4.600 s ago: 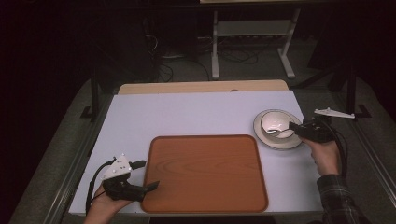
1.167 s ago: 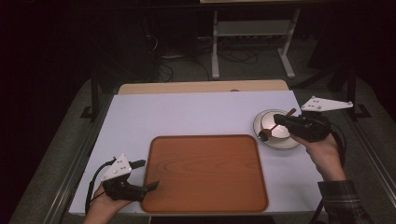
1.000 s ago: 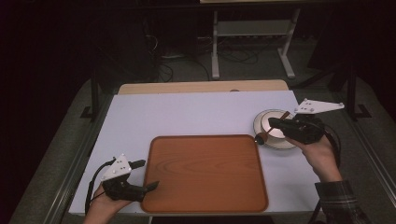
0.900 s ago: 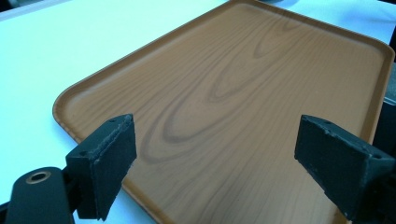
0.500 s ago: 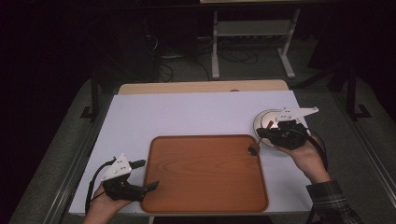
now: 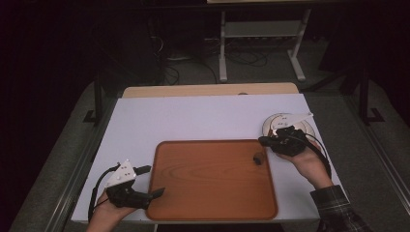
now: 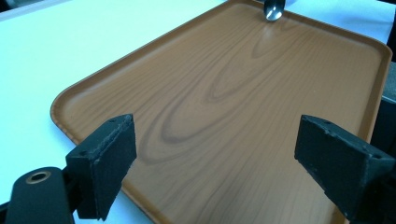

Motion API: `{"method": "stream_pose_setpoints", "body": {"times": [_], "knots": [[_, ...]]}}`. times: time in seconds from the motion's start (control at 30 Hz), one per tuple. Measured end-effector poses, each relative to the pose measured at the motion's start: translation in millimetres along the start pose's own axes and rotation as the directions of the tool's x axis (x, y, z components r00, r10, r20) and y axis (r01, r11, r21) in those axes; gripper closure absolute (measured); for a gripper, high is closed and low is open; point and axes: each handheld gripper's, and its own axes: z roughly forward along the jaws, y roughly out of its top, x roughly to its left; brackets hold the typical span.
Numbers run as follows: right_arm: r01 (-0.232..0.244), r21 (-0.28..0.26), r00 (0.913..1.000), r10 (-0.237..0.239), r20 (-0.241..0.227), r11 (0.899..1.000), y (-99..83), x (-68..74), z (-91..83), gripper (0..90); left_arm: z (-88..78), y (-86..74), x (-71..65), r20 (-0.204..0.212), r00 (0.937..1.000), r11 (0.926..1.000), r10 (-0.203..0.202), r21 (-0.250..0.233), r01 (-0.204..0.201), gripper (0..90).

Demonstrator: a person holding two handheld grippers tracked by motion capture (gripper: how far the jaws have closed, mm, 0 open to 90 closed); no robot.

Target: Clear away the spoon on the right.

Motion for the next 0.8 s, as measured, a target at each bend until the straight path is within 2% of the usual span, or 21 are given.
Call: {"method": "stream_pose_setpoints", "body": {"times": [0.37, 0.8], "knots": [[0.019, 0.029, 0.9998, -0.019, 0.004, 0.999, 7.4, 4.5, 19.6, 87.5, -0.6, 0.2, -0.4, 0.002, 1.0000, 1.0000, 0.000, -0.003, 0.000, 12.4], [0.031, 0.025, 0.9995, -0.030, -0.010, 0.999, 12.0, 5.7, 37.4, 87.6, -0.2, 0.2, -0.4, 0.000, 1.0000, 1.0000, 0.003, 0.000, -0.003, 12.4]]}}
